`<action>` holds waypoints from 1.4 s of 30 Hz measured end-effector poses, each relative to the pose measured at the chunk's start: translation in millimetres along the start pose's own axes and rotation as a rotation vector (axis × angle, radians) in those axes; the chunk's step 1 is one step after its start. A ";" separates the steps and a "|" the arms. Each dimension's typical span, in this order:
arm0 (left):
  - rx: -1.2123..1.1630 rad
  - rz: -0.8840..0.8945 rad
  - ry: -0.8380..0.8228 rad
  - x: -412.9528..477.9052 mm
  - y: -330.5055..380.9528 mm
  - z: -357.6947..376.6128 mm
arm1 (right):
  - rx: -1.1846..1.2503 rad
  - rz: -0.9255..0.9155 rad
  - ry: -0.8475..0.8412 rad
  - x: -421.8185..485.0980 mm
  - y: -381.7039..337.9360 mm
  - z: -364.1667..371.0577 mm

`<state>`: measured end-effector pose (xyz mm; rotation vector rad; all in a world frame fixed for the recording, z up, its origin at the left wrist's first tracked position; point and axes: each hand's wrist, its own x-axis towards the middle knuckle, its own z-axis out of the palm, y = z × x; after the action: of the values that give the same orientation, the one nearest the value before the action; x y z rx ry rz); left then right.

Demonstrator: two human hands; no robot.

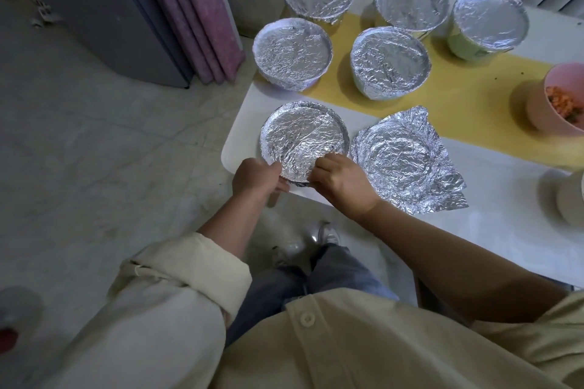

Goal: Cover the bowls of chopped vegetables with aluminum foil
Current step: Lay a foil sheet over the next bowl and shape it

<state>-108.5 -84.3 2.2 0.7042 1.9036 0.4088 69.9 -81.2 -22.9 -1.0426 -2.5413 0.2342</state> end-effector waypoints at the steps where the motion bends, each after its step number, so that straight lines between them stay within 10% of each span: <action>1: -0.021 -0.001 0.026 -0.9 -1.7 0.7 | -0.023 -0.004 0.008 1.8 -1.7 0.4; 42: -0.053 -0.022 0.038 7.9 1.0 3.0 | 0.057 -0.058 -0.022 0.3 1.3 5.6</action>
<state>-107.9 -78.6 -4.1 0.6443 1.9274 0.4605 68.2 -80.1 -28.3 -0.9487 -2.5649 0.3017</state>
